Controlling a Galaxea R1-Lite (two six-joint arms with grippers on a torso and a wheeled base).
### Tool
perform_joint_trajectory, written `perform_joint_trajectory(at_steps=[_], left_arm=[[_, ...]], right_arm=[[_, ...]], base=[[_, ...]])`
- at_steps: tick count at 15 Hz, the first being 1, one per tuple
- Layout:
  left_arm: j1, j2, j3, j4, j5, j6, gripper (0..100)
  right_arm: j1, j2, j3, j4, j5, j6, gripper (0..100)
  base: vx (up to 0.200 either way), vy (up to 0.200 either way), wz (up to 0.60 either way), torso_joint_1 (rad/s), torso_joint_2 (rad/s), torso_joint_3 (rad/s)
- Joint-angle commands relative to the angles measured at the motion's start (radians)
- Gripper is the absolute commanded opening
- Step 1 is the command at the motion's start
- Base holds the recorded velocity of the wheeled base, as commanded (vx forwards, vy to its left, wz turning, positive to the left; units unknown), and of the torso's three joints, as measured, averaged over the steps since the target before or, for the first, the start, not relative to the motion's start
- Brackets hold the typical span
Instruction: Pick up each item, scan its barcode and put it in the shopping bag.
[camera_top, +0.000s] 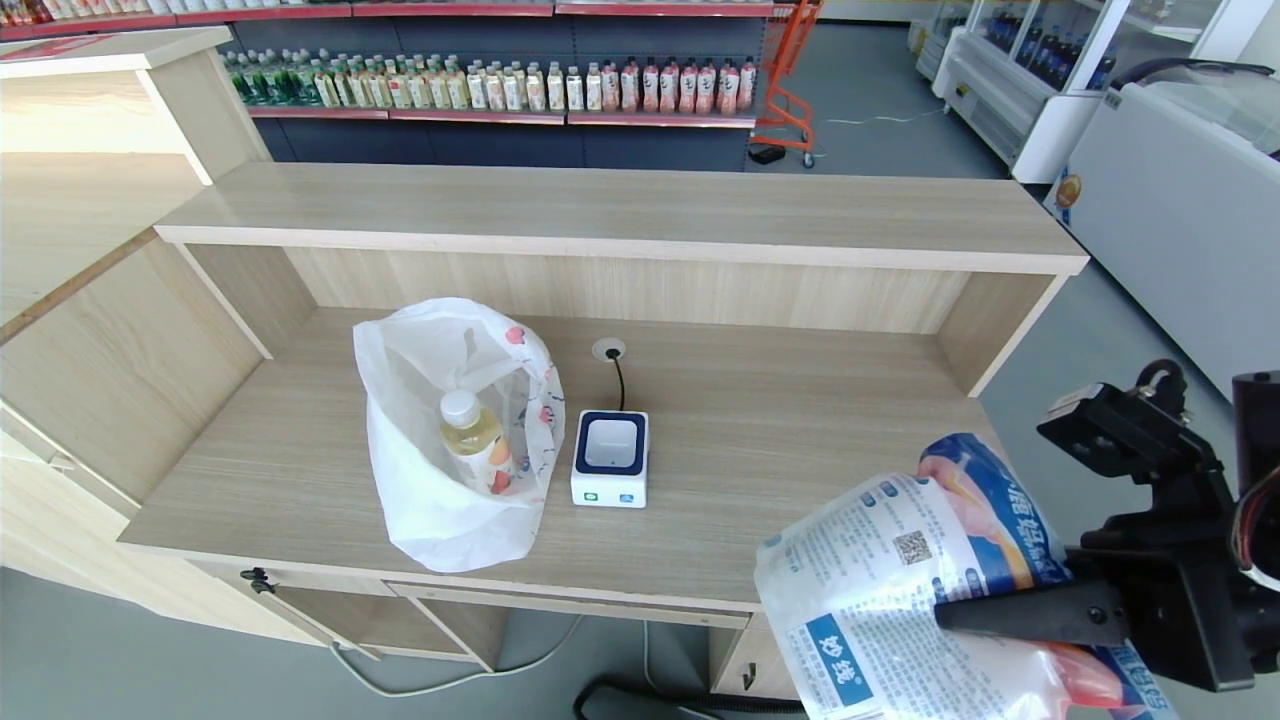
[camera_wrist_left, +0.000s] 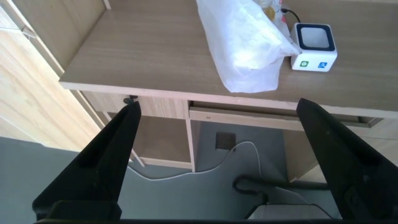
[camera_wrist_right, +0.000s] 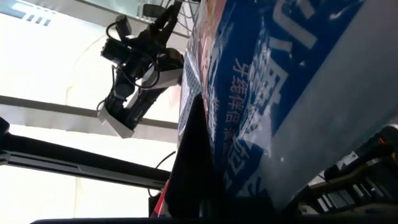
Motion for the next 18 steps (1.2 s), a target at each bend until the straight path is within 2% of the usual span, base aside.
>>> perform_joint_trajectory(at_steps=[1, 4, 5, 6, 8, 9, 10, 11, 12, 15, 16, 18], left_arm=[[0.000, 0.000, 0.000, 0.000, 0.001, -0.002, 100], [0.000, 0.000, 0.000, 0.000, 0.001, 0.000, 100], [0.000, 0.000, 0.000, 0.000, 0.001, 0.000, 100], [0.000, 0.000, 0.000, 0.000, 0.001, 0.000, 100], [0.000, 0.000, 0.000, 0.000, 0.001, 0.000, 100], [0.000, 0.000, 0.000, 0.000, 0.001, 0.000, 100], [0.000, 0.000, 0.000, 0.000, 0.001, -0.002, 100], [0.000, 0.000, 0.000, 0.000, 0.001, 0.000, 100], [0.000, 0.000, 0.000, 0.000, 0.001, -0.002, 100], [0.000, 0.000, 0.000, 0.000, 0.001, 0.000, 100], [0.000, 0.000, 0.000, 0.000, 0.001, 0.000, 100], [0.000, 0.000, 0.000, 0.000, 0.001, 0.000, 100]], right_arm=[[0.000, 0.002, 0.001, 0.000, 0.001, -0.009, 0], [-0.001, 0.006, 0.011, 0.000, -0.001, -0.048, 0], [-0.014, 0.015, 0.014, -0.004, -0.019, -0.109, 0], [-0.024, 0.031, 0.009, -0.004, -0.084, -0.220, 0], [-0.087, 0.064, 0.009, -0.027, -0.282, -0.568, 0], [-0.136, 0.061, 0.008, -0.028, -0.368, -0.692, 0], [-0.199, 0.037, 0.014, -0.030, -0.567, -0.853, 0], [-0.210, -0.001, 0.020, -0.030, -0.711, -0.930, 0], [-0.215, -0.023, 0.031, -0.030, -0.760, -0.967, 0], [-0.221, -0.066, 0.060, -0.031, -0.783, -1.071, 0], [-0.221, -0.084, 0.066, -0.031, -0.800, -1.168, 0], [-0.221, -0.087, 0.060, -0.036, -0.805, -1.224, 0]], base=[[0.000, 0.000, 0.00, 0.000, 0.00, 0.000], [0.000, 0.000, 0.00, 0.000, 0.00, 0.000], [0.000, 0.000, 0.00, 0.000, 0.00, 0.000], [0.000, 0.000, 0.00, 0.000, 0.00, 0.000], [0.000, 0.000, 0.00, 0.000, 0.00, 0.000], [0.000, 0.000, 0.00, 0.000, 0.00, 0.000], [0.000, 0.000, 0.00, 0.000, 0.00, 0.000], [0.000, 0.000, 0.00, 0.000, 0.00, 0.000], [0.000, 0.000, 0.00, 0.000, 0.00, 0.000], [0.000, 0.000, 0.00, 0.000, 0.00, 0.000], [0.000, 0.000, 0.00, 0.000, 0.00, 0.000], [0.000, 0.000, 0.00, 0.000, 0.00, 0.000]])
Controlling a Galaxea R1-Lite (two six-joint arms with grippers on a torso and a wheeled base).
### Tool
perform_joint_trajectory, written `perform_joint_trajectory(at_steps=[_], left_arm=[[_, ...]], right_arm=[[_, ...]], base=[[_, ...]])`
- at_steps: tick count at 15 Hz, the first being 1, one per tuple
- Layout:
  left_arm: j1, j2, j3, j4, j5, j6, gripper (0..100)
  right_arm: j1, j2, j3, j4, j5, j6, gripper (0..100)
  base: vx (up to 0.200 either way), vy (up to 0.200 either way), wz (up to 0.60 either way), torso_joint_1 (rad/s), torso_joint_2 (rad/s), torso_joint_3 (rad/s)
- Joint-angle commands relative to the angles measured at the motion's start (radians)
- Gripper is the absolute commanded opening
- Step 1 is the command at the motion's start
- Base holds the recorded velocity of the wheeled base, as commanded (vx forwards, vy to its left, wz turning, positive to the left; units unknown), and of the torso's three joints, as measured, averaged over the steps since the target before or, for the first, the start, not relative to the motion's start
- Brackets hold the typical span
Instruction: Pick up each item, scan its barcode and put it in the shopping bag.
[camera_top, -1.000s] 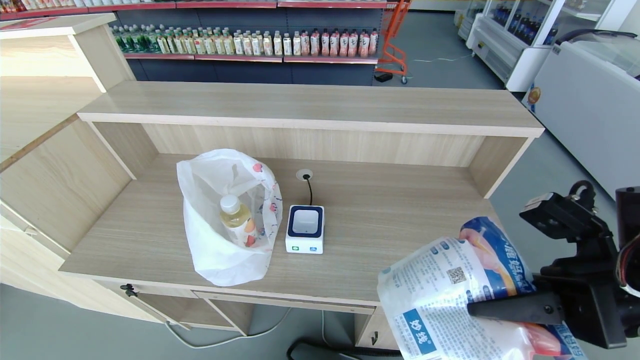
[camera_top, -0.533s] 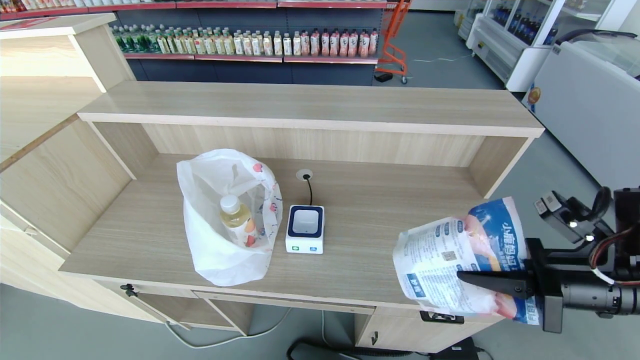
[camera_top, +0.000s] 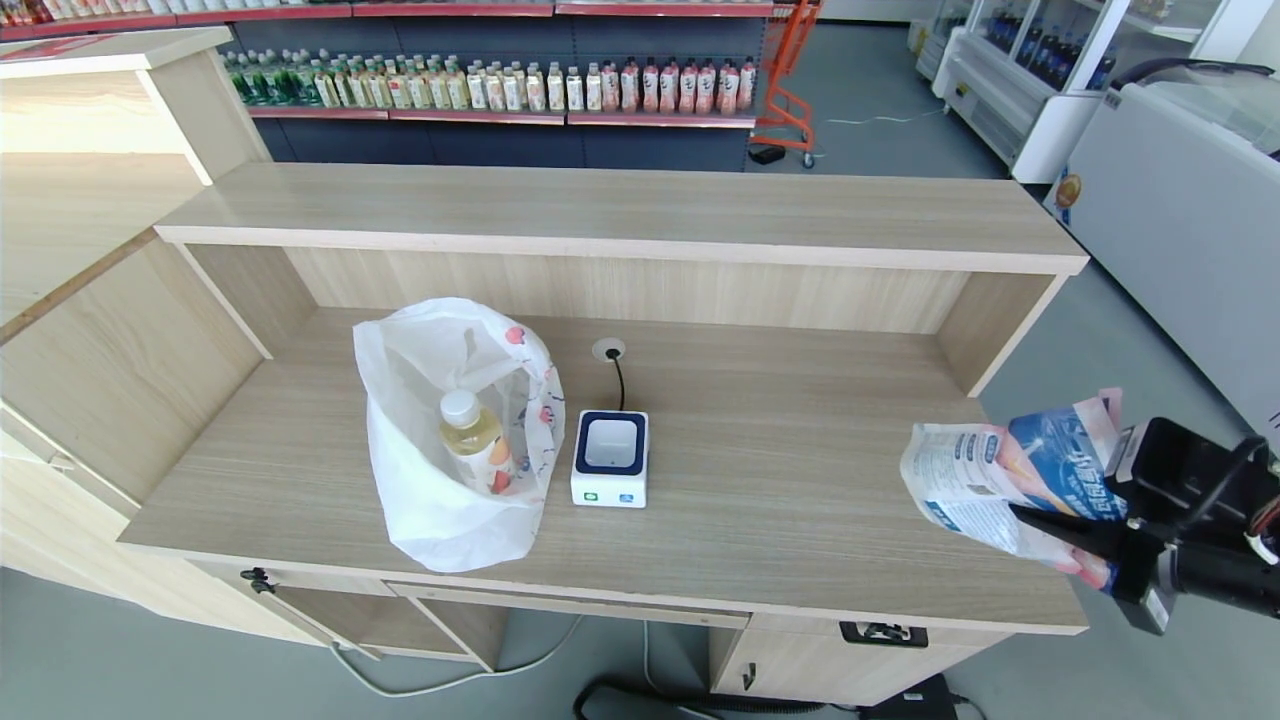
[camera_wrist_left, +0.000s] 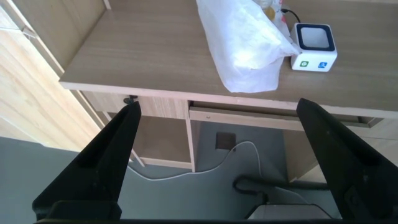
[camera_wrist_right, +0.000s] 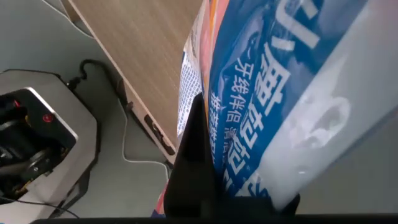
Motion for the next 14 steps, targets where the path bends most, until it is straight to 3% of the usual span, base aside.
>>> perform_joint_trajectory(at_steps=[1, 9, 14], left_arm=[[0.000, 0.000, 0.000, 0.000, 0.000, -0.002, 100], [0.000, 0.000, 0.000, 0.000, 0.000, 0.002, 100], [0.000, 0.000, 0.000, 0.000, 0.000, -0.003, 100]], right_arm=[[-0.001, -0.021, -0.001, -0.012, -0.002, -0.008, 0], [-0.048, -0.063, 0.033, -0.024, -0.002, -0.005, 0], [-0.079, -0.050, 0.042, -0.045, 0.006, 0.002, 0]], base=[[0.000, 0.000, 0.00, 0.000, 0.00, 0.000], [0.000, 0.000, 0.00, 0.000, 0.00, 0.000], [0.000, 0.200, 0.00, 0.000, 0.00, -0.001]])
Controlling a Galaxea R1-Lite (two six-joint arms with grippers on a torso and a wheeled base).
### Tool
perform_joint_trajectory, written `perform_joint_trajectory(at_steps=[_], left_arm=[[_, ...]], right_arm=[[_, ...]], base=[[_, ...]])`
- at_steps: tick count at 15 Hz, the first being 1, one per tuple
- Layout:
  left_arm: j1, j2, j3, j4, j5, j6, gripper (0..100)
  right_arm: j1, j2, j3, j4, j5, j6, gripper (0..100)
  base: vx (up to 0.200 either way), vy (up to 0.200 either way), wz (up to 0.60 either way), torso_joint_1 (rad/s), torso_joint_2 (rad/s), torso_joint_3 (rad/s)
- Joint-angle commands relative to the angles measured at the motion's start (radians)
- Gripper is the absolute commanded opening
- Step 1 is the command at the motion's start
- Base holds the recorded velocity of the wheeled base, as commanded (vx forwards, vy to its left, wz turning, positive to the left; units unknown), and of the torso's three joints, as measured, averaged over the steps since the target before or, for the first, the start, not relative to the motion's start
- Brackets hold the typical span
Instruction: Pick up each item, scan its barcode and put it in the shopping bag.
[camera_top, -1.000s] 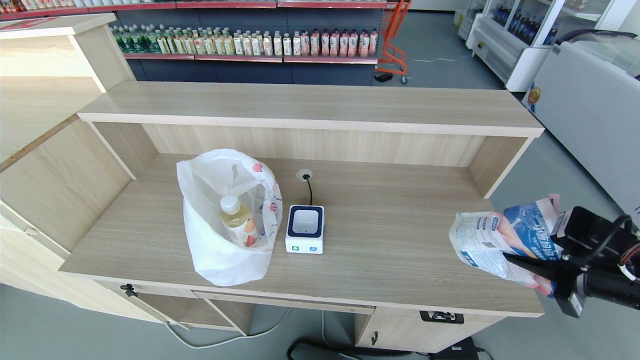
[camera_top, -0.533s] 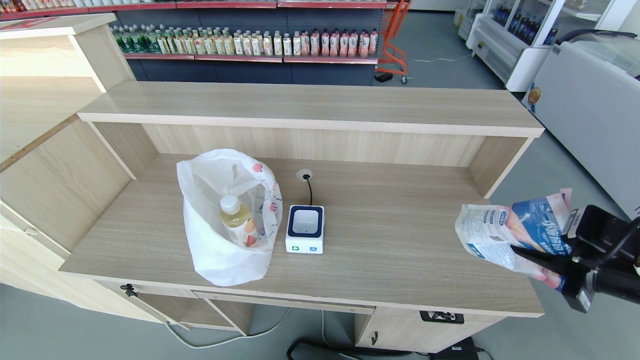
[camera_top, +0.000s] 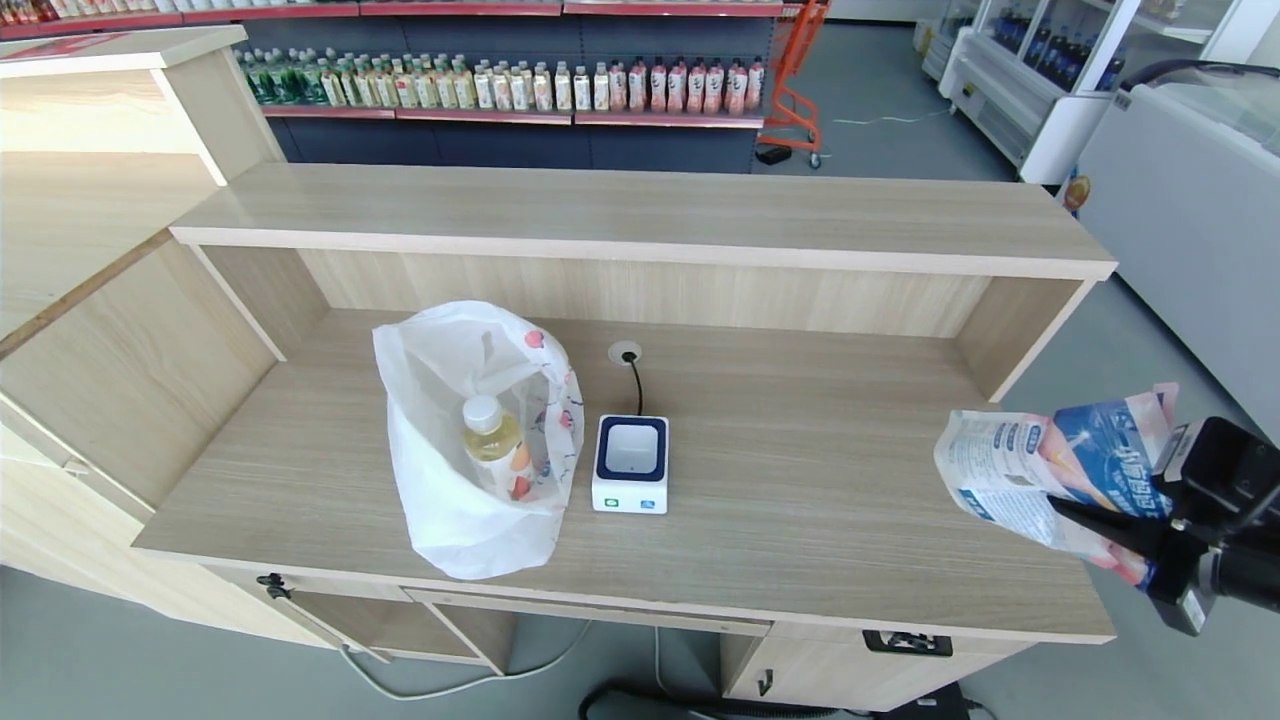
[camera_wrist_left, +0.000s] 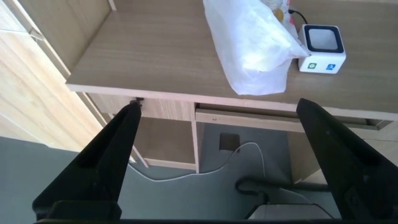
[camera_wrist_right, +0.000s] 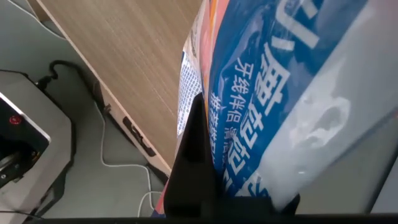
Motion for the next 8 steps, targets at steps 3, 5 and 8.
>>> perform_joint_trajectory(at_steps=[3, 5, 8], left_arm=[[0.001, 0.000, 0.000, 0.000, 0.000, -0.002, 100], [0.001, 0.000, 0.000, 0.000, 0.000, 0.001, 100], [0.001, 0.000, 0.000, 0.000, 0.000, 0.001, 100]], right_arm=[[-0.007, 0.059, 0.001, -0.075, 0.007, 0.028, 0], [-0.007, 0.115, -0.003, -0.147, 0.009, 0.034, 0], [-0.005, 0.184, -0.003, -0.232, 0.038, 0.048, 0]], base=[[0.000, 0.200, 0.00, 0.006, 0.00, 0.001], [0.000, 0.200, 0.00, 0.005, 0.00, 0.002], [0.000, 0.000, 0.00, 0.000, 0.00, 0.000]])
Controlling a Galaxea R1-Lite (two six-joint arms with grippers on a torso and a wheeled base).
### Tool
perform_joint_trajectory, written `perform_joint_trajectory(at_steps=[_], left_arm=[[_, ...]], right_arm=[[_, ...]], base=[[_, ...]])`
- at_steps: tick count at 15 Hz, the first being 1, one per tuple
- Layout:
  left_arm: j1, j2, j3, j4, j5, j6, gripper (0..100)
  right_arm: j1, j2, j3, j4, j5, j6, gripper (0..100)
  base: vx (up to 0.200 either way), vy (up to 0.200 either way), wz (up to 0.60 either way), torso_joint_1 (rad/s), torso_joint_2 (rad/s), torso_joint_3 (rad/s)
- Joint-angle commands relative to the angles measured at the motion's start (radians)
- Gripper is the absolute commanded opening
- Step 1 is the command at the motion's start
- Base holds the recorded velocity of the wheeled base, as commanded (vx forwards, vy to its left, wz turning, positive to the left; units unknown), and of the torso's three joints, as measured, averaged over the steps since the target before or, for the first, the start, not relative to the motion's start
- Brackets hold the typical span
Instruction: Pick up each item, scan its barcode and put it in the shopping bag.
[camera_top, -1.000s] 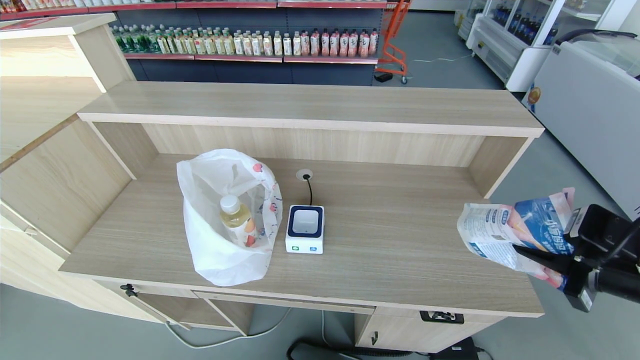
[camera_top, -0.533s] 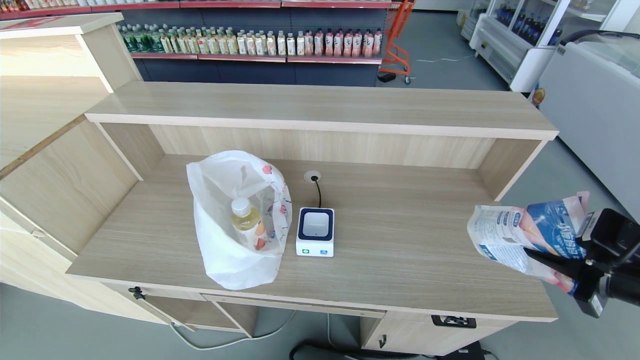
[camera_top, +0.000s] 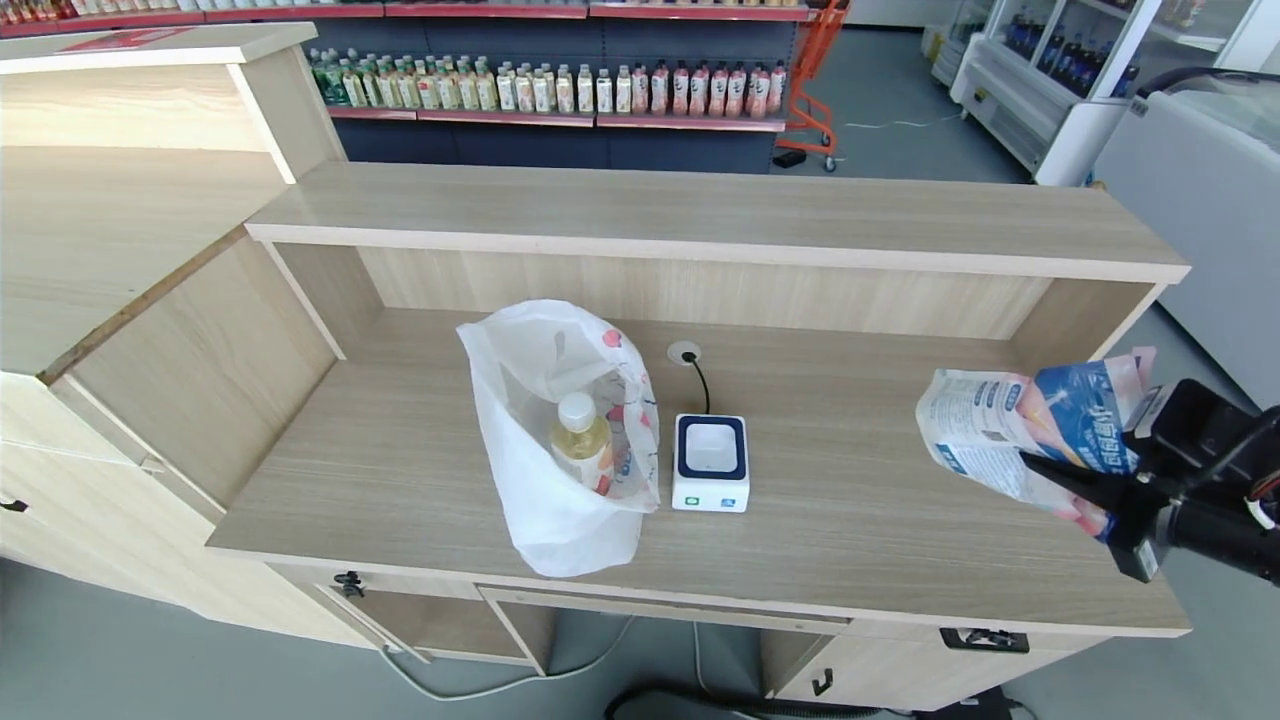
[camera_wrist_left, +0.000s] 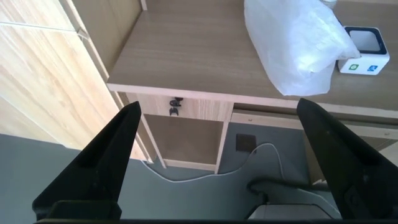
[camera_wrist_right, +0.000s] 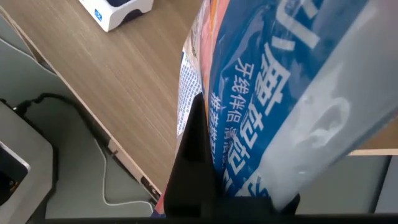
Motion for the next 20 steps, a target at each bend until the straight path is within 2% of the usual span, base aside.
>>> perform_joint_trajectory(at_steps=[1, 2, 4, 7, 9, 11, 13, 15, 17, 20], left_arm=[[0.001, 0.000, 0.000, 0.000, 0.000, -0.002, 100], [0.001, 0.000, 0.000, 0.000, 0.000, -0.002, 100], [0.001, 0.000, 0.000, 0.000, 0.000, -0.002, 100], [0.001, 0.000, 0.000, 0.000, 0.000, -0.002, 100], [0.001, 0.000, 0.000, 0.000, 0.000, -0.002, 100], [0.001, 0.000, 0.000, 0.000, 0.000, 0.002, 100], [0.001, 0.000, 0.000, 0.000, 0.000, 0.000, 100], [0.001, 0.000, 0.000, -0.002, 0.002, -0.026, 100], [0.001, 0.000, 0.000, -0.002, 0.003, -0.031, 100], [0.001, 0.000, 0.000, -0.002, 0.000, -0.017, 100]], right_arm=[[-0.001, 0.068, 0.003, -0.016, 0.009, 0.001, 0], [0.001, 0.075, 0.003, -0.019, 0.012, 0.002, 0], [0.010, 0.082, 0.003, -0.019, 0.061, 0.019, 0], [0.013, 0.105, -0.001, -0.021, 0.073, 0.019, 0], [0.021, 0.145, -0.009, -0.058, 0.075, 0.019, 0], [0.061, 0.194, -0.015, -0.116, 0.134, 0.042, 0], [0.147, 0.196, -0.012, -0.131, 0.203, 0.139, 0], [0.236, 0.174, -0.011, -0.131, 0.206, 0.249, 0], [0.243, 0.185, -0.009, -0.131, 0.206, 0.257, 0], [0.242, 0.234, -0.007, -0.131, 0.194, 0.243, 0]], base=[[0.000, 0.000, 0.00, 0.000, 0.00, 0.000], [0.000, 0.000, 0.00, 0.000, 0.00, 0.000], [0.200, 0.000, 0.00, 0.007, 0.01, -0.002], [0.200, 0.000, 0.00, -0.002, -0.01, 0.006], [0.200, 0.000, 0.00, 0.012, 0.01, 0.002], [0.200, 0.000, 0.00, 0.002, 0.00, 0.000], [0.000, 0.000, 0.00, 0.000, 0.00, 0.000], [0.000, 0.100, 0.00, 0.004, 0.00, 0.001], [0.000, 0.200, 0.00, -0.024, -0.01, 0.009], [0.000, 0.200, 0.00, 0.014, 0.01, -0.004]])
